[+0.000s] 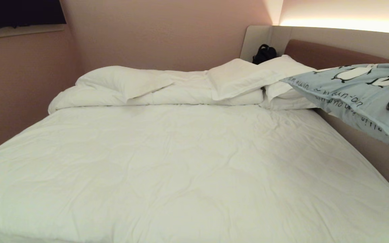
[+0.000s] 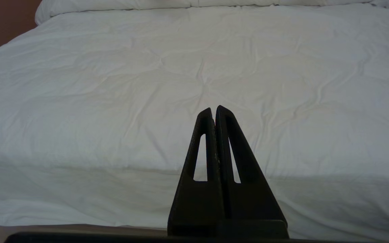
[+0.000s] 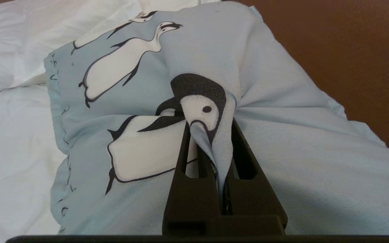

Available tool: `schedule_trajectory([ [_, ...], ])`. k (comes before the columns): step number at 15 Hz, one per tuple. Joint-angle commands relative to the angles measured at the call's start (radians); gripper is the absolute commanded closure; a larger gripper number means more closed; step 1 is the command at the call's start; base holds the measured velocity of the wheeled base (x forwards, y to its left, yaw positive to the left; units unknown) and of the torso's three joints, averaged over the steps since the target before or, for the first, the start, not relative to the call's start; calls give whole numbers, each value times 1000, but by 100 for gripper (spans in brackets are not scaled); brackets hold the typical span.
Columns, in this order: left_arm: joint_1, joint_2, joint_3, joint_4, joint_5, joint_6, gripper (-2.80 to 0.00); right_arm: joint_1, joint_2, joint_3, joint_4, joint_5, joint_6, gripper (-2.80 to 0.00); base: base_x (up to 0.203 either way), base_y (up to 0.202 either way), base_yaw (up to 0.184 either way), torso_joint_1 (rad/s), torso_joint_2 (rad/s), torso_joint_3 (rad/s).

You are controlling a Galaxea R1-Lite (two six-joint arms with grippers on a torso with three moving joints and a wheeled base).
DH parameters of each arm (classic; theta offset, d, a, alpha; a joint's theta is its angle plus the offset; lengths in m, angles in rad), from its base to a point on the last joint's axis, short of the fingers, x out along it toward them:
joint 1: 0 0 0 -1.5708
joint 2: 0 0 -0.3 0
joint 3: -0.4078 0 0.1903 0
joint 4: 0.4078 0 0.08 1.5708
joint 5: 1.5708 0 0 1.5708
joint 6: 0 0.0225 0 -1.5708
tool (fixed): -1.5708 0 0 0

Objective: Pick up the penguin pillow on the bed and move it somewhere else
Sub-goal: Move to the foot of the bed

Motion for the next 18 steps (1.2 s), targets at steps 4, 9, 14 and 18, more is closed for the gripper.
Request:
schedule_trajectory([
  [4,0,0,0,-1,0,-1,0,3,-70,137,-230,-10,-51,0,0,0,0,0,0,0],
  [9,0,0,0,-1,0,-1,0,3,-167,237,-271,-8,-53,0,0,0,0,0,0,0],
  [14,0,0,0,-1,0,-1,0,3,-192,302,-277,-5,-52,0,0,0,0,0,0,0],
  [18,0,0,0,-1,0,1,0,3,-202,348,-311,-6,-53,0,0,0,0,0,0,0],
])
